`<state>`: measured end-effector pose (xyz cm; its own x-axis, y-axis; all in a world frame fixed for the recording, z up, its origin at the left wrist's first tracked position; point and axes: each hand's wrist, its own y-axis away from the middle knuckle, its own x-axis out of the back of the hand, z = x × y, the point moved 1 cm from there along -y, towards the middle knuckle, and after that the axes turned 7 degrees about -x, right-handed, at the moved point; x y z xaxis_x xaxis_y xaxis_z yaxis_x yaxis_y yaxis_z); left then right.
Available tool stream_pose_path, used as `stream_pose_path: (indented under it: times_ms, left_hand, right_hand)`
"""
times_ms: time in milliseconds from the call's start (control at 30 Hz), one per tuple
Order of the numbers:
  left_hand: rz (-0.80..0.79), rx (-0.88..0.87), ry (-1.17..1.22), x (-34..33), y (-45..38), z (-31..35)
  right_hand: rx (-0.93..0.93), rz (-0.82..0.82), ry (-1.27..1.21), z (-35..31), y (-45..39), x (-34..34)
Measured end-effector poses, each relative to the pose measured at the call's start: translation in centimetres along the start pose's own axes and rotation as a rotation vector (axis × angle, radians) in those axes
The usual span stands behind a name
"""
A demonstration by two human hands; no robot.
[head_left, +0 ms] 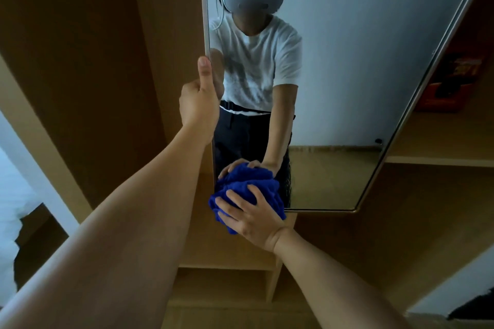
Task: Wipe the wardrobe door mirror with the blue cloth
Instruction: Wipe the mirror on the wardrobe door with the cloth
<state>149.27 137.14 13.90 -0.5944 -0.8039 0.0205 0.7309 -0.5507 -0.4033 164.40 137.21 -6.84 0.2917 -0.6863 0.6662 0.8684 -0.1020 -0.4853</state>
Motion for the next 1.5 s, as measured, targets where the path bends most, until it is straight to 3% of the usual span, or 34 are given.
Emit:
stream_pose_path:
  times_ms: [400,633,800,1033,1267,1333,1500]
  left_hand:
    - [-0.001,0.045,-0.003,0.0,0.5,0.7]
    - [0.041,0.074,0.010,-0.1,0.7,0.9]
    - [0.045,0.069,0.021,-0.2,0.7,0.4]
    - [-0.028,0.024,0.026,0.3,0.4,0.7]
    - [-0.024,0.028,0.013,0.1,0.5,0.7]
    - [-0.010,0.047,0.008,0.1,0.5,0.7]
    - [0.020,0.087,-0.012,0.0,0.7,0.9]
  right_hand:
    - [0.232,-0.233,0.118,5.8,5.4,1.6]
    - [0.101,-0.017,0.113,11.8,3.6,5.3]
    - [-0.059,0.055,0.097,9.0,3.6,4.5]
    - [0.021,-0.182,0.100,4.6,7.3,0.8]
    - [0.096,-0.338,0.169,8.2,10.5,1.4]
    - [0.074,-0.293,0.170,9.8,9.9,2.4]
    - [-0.015,-0.002,0.186,16.0,6.5,6.4]
